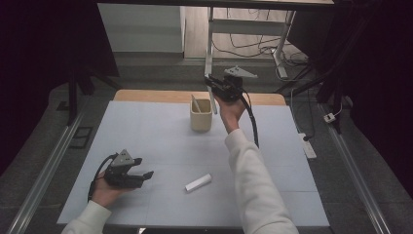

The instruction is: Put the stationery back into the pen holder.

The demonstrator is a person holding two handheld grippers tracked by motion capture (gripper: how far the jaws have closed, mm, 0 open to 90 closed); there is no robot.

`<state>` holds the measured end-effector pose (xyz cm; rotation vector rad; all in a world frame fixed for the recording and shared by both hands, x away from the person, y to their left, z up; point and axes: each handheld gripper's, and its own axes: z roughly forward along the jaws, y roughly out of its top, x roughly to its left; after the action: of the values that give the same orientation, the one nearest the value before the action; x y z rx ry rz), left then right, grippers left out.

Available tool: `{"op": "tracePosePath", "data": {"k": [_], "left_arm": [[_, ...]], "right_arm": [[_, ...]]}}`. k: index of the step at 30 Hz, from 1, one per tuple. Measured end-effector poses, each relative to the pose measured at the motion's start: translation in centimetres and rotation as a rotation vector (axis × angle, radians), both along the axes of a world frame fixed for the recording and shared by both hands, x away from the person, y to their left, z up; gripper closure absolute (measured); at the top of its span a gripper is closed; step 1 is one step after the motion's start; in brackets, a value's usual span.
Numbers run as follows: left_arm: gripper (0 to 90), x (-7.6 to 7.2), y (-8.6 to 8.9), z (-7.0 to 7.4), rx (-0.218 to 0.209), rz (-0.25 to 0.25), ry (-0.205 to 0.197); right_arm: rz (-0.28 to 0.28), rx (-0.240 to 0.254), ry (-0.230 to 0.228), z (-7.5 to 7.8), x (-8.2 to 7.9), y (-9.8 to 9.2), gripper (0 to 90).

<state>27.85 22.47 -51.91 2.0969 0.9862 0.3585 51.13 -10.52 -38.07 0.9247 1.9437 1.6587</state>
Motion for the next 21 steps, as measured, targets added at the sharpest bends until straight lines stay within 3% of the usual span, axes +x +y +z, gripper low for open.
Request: {"op": "tracePosePath", "data": {"k": [13, 21], "left_arm": [[29.1, -0.2, -0.1, 0.0, 0.008, -0.007, -0.005], [29.1, -0.2, -0.1, 0.0, 0.007, -0.006, -0.006]], "right_arm": [[0.013, 0.017, -0.021, -1.3, 1.1, 2.3, 78.4], [0.003, 0.030, -0.029, -1.6, 1.6, 2.6, 78.3]]}}
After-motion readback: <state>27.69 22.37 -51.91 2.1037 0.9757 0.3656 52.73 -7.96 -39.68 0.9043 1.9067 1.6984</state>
